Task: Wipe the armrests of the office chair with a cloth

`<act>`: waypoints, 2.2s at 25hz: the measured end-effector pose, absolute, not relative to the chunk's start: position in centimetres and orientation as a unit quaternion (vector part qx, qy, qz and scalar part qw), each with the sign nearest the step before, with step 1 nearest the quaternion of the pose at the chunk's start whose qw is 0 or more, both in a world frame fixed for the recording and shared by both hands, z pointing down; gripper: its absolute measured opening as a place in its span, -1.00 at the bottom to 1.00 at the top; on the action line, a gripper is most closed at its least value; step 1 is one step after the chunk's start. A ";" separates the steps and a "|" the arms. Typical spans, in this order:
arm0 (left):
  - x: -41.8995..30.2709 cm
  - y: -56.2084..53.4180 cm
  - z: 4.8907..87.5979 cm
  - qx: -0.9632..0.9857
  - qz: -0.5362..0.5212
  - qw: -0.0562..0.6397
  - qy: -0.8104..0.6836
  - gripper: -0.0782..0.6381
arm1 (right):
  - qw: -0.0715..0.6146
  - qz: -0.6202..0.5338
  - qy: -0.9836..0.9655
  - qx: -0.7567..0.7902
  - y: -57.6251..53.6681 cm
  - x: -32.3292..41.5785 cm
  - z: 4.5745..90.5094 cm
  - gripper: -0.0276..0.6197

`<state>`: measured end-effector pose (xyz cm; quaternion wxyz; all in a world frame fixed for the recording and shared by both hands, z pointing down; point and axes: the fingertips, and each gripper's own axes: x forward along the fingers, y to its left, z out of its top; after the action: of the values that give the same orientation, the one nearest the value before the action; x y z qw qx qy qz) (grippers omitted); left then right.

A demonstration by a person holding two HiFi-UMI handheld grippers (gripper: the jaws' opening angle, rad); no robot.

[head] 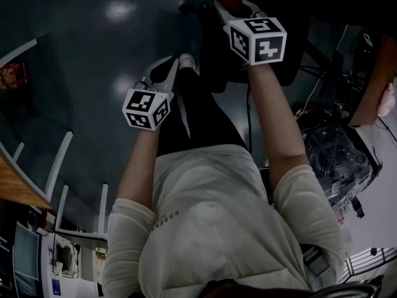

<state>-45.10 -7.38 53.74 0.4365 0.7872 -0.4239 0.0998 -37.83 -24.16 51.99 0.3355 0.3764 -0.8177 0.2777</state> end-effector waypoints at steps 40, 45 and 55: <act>-49.1 5.1 50.9 0.829 0.108 0.402 -0.373 -0.74 | 0.338 0.314 -0.818 0.343 0.8 -44.3 52.1 -0.76; -48.7 6.6 51.1 0.832 0.111 0.405 -0.362 -0.74 | 0.336 0.339 -0.802 0.360 2.9 -43.3 52.9 -0.76; -45.3 7.1 47.5 0.847 0.105 0.382 -0.354 -0.74 | 0.308 0.384 -0.788 0.371 6.3 -39.3 50.9 -0.76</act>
<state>-45.33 7.15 47.47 0.3820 0.8473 -0.3539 0.1047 -39.31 6.31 50.93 0.3080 0.3709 -0.7876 0.3838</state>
